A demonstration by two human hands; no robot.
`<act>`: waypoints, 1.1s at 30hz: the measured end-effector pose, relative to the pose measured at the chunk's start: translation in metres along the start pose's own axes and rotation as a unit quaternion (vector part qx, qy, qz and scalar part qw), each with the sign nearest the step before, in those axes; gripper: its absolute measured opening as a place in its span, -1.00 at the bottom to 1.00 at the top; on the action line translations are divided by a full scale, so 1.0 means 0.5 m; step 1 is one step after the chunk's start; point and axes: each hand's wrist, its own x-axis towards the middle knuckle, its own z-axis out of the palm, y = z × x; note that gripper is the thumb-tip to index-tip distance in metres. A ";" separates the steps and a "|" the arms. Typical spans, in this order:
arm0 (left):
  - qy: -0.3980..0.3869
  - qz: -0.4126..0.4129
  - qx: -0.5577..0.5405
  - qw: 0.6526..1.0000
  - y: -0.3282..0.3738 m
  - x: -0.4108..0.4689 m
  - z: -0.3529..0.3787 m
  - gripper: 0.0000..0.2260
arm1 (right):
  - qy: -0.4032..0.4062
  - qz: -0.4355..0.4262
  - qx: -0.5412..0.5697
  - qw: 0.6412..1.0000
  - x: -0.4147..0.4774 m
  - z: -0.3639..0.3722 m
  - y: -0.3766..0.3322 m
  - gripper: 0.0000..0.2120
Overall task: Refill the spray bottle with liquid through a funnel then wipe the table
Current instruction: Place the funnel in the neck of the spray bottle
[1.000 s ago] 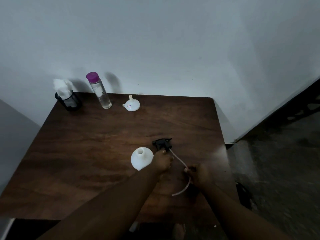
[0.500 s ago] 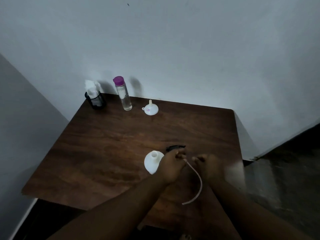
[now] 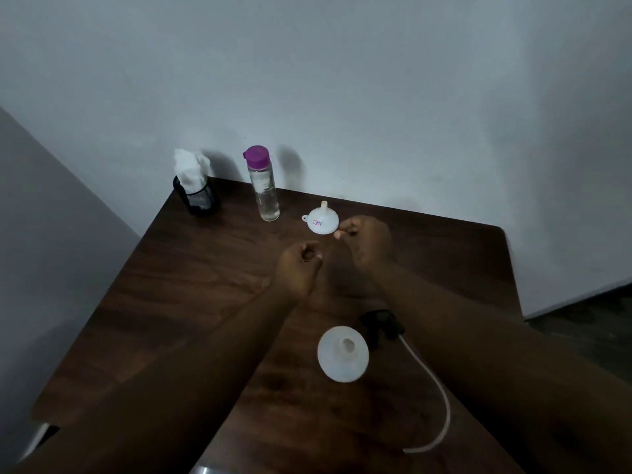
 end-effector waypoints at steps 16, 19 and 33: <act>0.038 -0.122 -0.061 0.990 -0.108 0.069 -0.054 -0.79 | -0.069 -0.067 -0.158 0.983 0.217 0.120 -0.006 -0.77; 0.036 -0.079 -0.043 0.995 -0.099 0.061 -0.062 -0.77 | -0.054 -0.077 -0.124 0.988 0.178 0.100 -0.007 -0.79; -0.015 0.046 -0.164 0.985 -0.018 -0.080 -0.075 -0.71 | -0.183 0.247 0.383 0.871 -0.122 -0.073 -0.030 -0.86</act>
